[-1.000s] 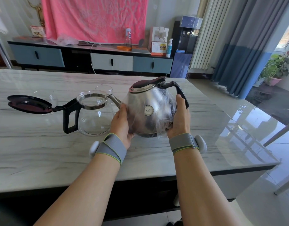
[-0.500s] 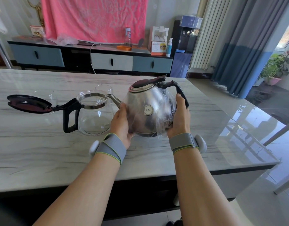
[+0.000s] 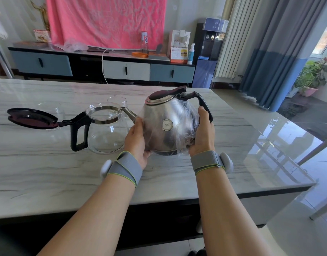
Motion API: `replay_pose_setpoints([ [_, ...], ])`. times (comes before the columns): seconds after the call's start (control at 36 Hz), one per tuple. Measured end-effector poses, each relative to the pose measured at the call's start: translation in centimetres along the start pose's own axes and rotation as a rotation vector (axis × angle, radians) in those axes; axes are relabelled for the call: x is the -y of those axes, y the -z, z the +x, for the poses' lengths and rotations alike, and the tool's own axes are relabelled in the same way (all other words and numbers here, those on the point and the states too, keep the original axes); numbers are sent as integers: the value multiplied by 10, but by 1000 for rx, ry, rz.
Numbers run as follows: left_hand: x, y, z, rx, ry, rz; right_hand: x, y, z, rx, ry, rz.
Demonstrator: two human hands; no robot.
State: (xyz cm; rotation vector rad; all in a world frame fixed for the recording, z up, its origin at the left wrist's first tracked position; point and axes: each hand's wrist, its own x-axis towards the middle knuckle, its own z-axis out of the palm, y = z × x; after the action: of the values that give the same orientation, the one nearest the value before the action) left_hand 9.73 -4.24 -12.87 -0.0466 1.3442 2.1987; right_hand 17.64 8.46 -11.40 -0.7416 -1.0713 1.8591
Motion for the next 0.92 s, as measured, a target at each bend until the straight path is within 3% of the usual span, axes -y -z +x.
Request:
replay_pose_setpoints([
  [0.92, -1, -1, -5, 5, -5, -25, -1, 0, 0, 14, 23, 18],
])
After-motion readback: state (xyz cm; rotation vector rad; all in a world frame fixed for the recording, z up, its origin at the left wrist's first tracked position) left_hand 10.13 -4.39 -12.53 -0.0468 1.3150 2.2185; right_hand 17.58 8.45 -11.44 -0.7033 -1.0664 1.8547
